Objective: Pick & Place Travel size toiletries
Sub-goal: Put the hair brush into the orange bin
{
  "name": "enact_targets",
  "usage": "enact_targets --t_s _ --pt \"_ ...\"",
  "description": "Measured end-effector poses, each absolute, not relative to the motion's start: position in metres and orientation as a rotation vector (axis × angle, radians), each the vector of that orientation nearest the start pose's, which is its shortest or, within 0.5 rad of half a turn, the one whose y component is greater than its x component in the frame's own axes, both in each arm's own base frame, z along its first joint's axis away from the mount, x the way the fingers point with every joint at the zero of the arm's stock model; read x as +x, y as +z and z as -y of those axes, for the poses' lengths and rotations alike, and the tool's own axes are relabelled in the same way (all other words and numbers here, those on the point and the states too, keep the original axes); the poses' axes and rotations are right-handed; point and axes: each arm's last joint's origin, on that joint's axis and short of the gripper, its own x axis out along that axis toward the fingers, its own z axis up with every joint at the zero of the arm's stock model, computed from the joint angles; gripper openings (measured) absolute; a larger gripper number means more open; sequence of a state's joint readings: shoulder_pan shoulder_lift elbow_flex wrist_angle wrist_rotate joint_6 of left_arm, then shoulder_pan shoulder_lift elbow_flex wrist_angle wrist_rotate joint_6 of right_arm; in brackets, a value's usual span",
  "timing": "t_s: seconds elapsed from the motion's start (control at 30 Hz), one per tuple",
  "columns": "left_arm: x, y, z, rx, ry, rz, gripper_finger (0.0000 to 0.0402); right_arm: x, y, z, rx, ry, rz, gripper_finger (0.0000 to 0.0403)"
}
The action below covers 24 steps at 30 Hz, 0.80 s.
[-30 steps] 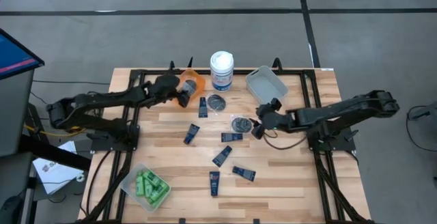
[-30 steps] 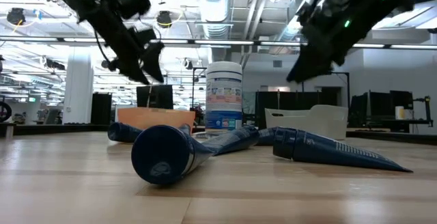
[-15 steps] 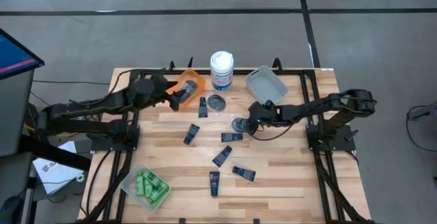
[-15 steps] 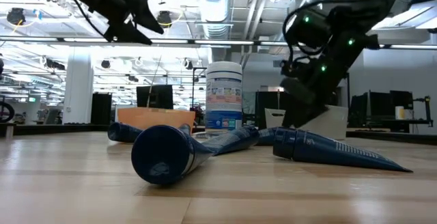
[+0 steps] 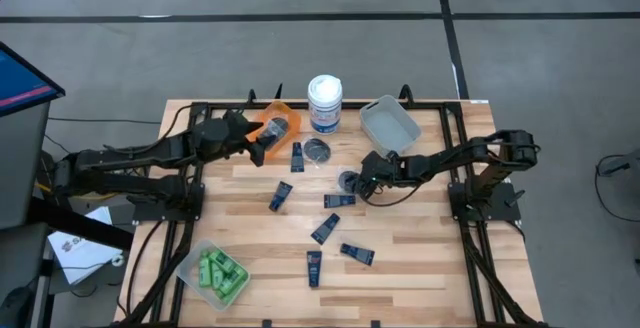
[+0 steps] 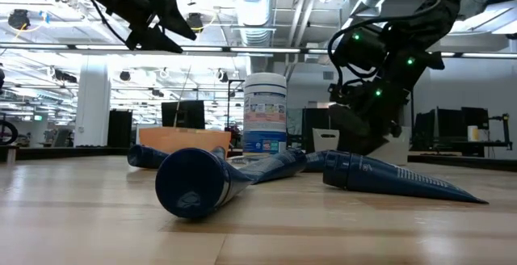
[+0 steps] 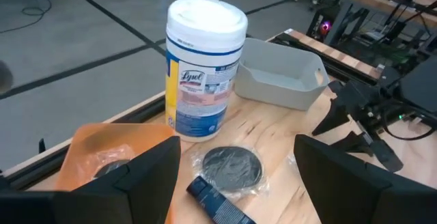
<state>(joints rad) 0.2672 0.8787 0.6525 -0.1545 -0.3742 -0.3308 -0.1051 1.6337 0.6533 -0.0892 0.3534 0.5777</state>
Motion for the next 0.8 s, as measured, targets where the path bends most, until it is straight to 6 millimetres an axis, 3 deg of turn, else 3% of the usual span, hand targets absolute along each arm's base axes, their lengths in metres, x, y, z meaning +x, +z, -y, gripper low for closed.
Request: enact_targets --t_s 0.3,0.5,0.8 --pt "0.182 0.275 -0.061 -0.312 0.693 -0.269 0.0279 0.264 0.118 0.037 0.394 -0.683 -0.913 0.0011" --pt "0.182 0.276 -0.061 -0.313 0.692 -0.267 0.0279 0.264 0.125 0.034 0.393 -0.669 -0.878 0.0007" --pt "0.184 0.272 -0.061 -0.357 0.678 -0.221 0.028 0.259 0.158 0.029 0.373 -0.632 -0.752 0.0002"
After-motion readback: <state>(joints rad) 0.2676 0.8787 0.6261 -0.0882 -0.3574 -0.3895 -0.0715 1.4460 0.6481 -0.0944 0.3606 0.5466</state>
